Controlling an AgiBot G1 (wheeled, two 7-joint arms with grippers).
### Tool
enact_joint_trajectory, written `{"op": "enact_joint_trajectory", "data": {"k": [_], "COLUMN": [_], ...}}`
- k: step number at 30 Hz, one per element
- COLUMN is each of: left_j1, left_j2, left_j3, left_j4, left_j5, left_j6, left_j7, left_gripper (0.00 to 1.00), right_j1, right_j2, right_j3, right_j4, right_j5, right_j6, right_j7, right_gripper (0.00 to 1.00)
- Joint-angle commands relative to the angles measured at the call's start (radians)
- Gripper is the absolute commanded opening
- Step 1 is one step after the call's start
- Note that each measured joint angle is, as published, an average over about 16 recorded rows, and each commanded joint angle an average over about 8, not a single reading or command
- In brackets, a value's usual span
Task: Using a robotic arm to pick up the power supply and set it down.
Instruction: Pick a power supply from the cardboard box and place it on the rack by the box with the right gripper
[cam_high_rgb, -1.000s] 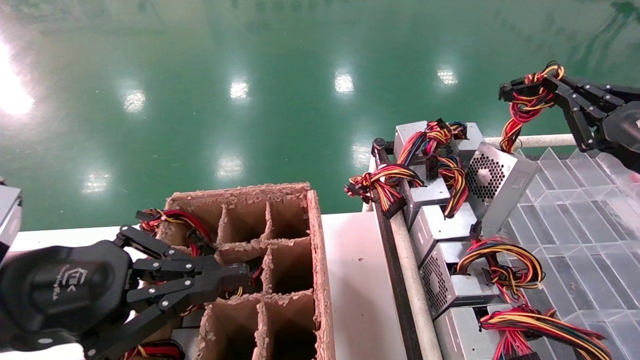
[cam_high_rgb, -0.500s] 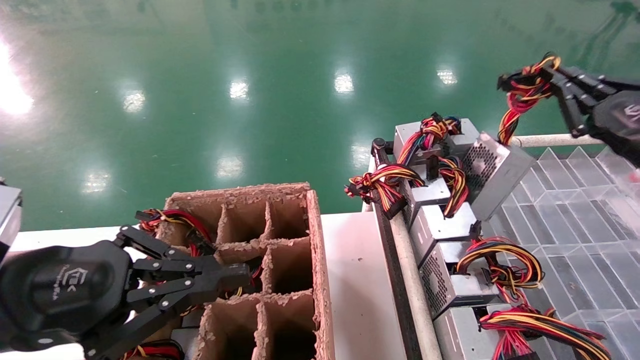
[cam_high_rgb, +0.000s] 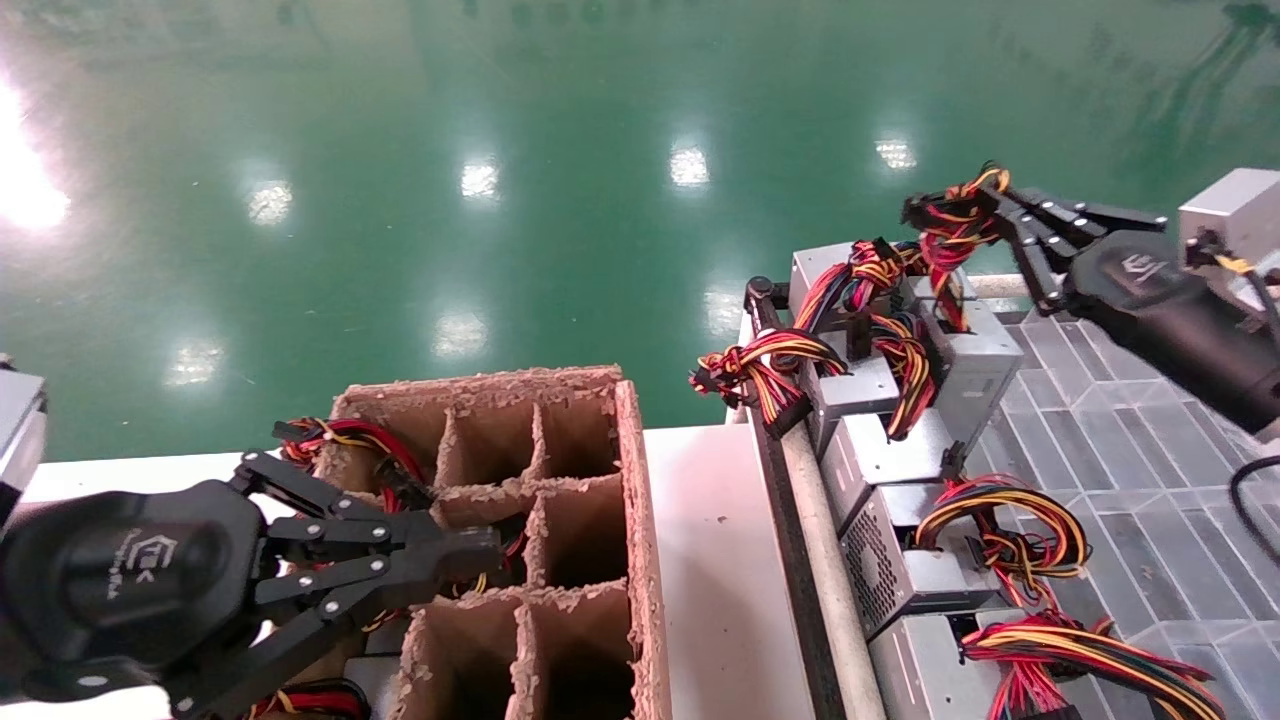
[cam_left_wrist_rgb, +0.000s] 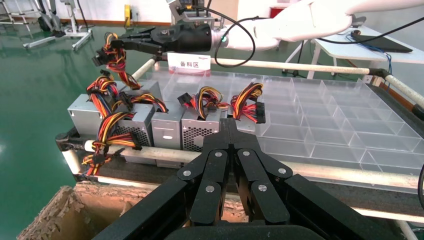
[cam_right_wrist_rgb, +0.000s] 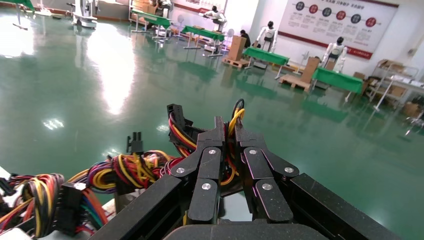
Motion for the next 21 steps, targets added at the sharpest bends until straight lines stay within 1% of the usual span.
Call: {"op": "enact_joint_trajectory", "data": {"k": [1,4,5,6,16,21], "left_j1": [0.0,0.0,0.0,0.0,0.0,0.0], "left_j2": [0.0,0.0,0.0,0.0,0.0,0.0], "left_j3": [0.0,0.0,0.0,0.0,0.0,0.0], "left_j4": [0.0,0.0,0.0,0.0,0.0,0.0], "left_j5": [0.0,0.0,0.0,0.0,0.0,0.0], "left_j6": [0.0,0.0,0.0,0.0,0.0,0.0], "left_j7": [0.0,0.0,0.0,0.0,0.0,0.0], "left_gripper": [0.0,0.0,0.0,0.0,0.0,0.0], "right_j1": [-0.005,-0.011,-0.012,-0.011,0.019,0.047], "right_j2": [-0.01,-0.012,-0.011,-0.01,0.017,0.022], "right_j3": [0.0,0.0,0.0,0.0,-0.006,-0.012], "right_j4": [-0.005,-0.005,-0.005,-0.003,0.021,0.018], "right_j5": [0.0,0.001,0.001,0.002,-0.01,-0.021], "right_j6": [0.001,-0.017,-0.025,-0.034,-0.178,-0.215], "right_j7": [0.008,0.022,0.026,0.029,0.041,0.041], "right_gripper": [0.51,0.88,0.98,1.0,1.0,1.0]}}
